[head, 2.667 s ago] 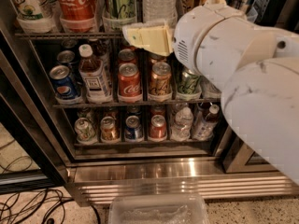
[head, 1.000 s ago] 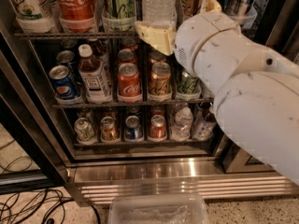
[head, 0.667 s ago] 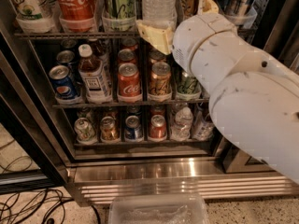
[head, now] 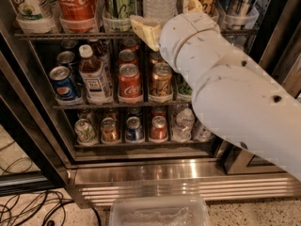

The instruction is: Pick water bottle from top shelf of fridge

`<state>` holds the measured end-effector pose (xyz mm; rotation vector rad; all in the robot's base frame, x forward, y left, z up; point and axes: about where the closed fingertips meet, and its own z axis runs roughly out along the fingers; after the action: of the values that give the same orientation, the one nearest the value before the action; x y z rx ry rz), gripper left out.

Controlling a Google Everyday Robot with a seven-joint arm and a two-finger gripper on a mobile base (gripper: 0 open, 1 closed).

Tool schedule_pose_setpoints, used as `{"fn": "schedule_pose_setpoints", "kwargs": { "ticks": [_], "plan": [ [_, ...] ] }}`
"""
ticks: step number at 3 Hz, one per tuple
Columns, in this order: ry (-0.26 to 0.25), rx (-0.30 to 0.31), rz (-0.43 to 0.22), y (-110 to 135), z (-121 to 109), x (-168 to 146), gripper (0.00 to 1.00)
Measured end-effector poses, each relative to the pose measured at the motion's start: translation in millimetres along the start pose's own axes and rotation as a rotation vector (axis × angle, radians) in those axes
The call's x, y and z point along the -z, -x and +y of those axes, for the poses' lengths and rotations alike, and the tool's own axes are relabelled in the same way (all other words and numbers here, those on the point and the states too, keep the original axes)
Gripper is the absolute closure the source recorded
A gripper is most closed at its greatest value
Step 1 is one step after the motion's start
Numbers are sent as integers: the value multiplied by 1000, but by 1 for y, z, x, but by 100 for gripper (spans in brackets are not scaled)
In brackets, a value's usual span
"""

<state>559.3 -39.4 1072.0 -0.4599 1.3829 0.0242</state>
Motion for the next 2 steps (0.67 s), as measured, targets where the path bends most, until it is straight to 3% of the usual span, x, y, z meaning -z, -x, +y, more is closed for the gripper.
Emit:
{"fn": "schedule_pose_setpoints", "kwargs": {
  "ticks": [2],
  "plan": [
    [-30,26,-12,1,2,-20,32]
  ]
}}
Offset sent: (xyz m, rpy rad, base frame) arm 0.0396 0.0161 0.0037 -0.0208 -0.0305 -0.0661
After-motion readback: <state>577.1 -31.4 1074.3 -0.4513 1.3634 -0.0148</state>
